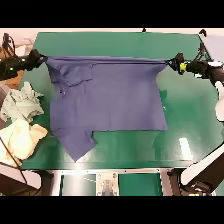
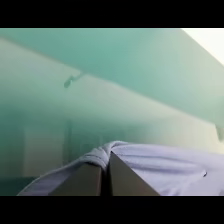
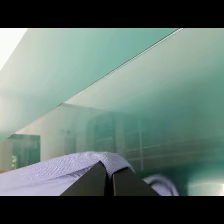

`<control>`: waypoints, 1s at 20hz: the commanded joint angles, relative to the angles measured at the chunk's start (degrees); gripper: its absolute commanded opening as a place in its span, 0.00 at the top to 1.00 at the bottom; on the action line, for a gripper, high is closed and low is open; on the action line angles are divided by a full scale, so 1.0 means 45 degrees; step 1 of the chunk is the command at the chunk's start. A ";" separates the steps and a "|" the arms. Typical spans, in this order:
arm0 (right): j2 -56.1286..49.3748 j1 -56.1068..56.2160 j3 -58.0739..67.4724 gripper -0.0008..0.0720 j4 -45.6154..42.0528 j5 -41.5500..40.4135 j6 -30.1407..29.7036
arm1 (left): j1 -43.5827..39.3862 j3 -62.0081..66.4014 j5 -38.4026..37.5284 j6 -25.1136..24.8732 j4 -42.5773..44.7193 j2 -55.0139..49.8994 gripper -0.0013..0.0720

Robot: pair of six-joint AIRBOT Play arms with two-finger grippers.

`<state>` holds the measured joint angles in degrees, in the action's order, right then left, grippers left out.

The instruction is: Fold the shirts.

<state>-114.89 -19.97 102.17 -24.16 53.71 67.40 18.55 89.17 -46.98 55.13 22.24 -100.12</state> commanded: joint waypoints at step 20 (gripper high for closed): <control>0.3769 0.2773 -0.5843 0.98 -0.6052 -0.3959 0.0223 | -0.0330 -0.1447 -0.2807 0.1375 0.5892 -0.0063 0.95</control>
<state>-99.31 -7.07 79.81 -50.43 36.84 68.42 17.06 85.21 -58.59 62.63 48.36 -101.01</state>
